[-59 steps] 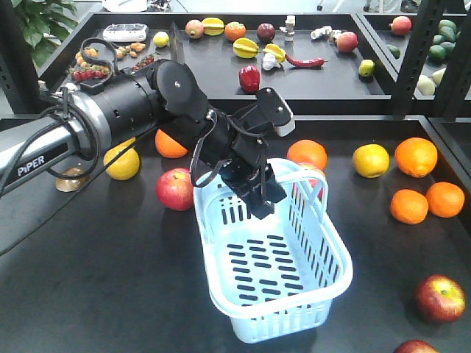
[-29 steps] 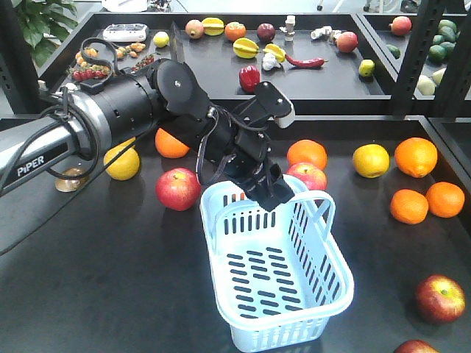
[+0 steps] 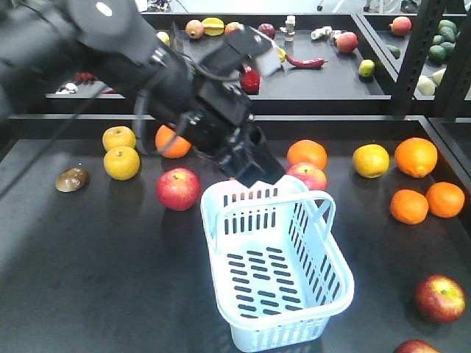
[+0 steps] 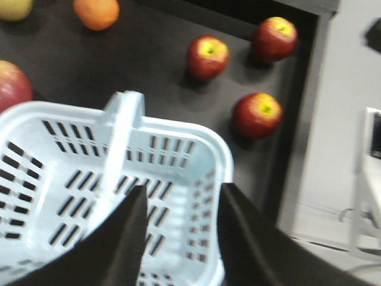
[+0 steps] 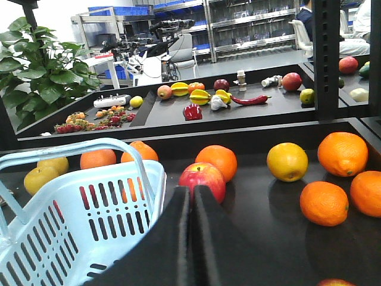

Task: Pick three apples into basket with both arms
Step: 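Lower the basket onto the table and open the left gripper, then lift the left gripper away from the basket handle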

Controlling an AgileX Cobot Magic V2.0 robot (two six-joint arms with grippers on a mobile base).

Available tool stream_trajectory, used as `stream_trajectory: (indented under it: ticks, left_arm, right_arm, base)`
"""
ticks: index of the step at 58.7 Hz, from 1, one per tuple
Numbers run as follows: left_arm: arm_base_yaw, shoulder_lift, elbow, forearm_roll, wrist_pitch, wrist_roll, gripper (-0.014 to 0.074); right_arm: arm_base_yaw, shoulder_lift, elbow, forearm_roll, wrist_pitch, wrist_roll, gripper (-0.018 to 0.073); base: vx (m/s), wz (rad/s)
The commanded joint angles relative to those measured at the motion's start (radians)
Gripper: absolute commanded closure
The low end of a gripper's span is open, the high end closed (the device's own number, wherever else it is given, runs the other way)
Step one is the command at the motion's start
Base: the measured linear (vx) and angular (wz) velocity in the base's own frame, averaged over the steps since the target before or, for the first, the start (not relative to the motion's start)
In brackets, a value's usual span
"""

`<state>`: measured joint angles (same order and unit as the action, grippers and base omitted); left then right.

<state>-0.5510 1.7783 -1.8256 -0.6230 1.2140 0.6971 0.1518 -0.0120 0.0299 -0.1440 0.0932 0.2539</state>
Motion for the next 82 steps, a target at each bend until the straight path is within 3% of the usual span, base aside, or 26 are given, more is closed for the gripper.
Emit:
stream_trajectory:
  ticks: [1,7,17,31,63,73,82]
  left_arm:
    - [-0.003,-0.097,-0.025,-0.044,0.039,-0.079,0.0482]
    - [-0.01,-0.147,0.015,-0.045,0.039,-0.104,0.0605]
    - [-0.01,-0.233,0.154,-0.107,0.038,-0.099,0.0604]
    - [-0.01,-0.443,0.482,-0.247,-0.061,0.052,0.0604]
    - [-0.01,-0.984,1.223,-0.246,-0.489,0.046,0.0604]
    - [-0.01,-1.137,1.339,-0.254,-0.577,0.045,0.0604]
    - [-0.01,-1.227,1.364,-0.252,-0.572,0.044,0.0604]
  right_arm:
    - [-0.004,-0.011,0.012,-0.012,-0.073,-0.007,0.0564]
    - [-0.004,-0.011,0.012,-0.012,-0.073,-0.007,0.0564]
    - [-0.004,-0.011,0.012,-0.012,-0.073,-0.007,0.0564]
    - [-0.004,-0.011,0.012,-0.012,-0.073,-0.007,0.0564]
    - [-0.004,-0.011,0.012,-0.012,-0.073,-0.007,0.0564]
    - [-0.004,-0.011,0.012,-0.012,-0.073,-0.007,0.0564]
    - [-0.004,-0.011,0.012,0.004,-0.093,0.01,0.0564]
  base:
    - [0.0,0.0]
    - [0.0,0.0]
    - [0.0,0.0]
    - [0.0,0.0]
    - [0.0,0.0]
    - [0.0,0.0]
    - [0.0,0.0]
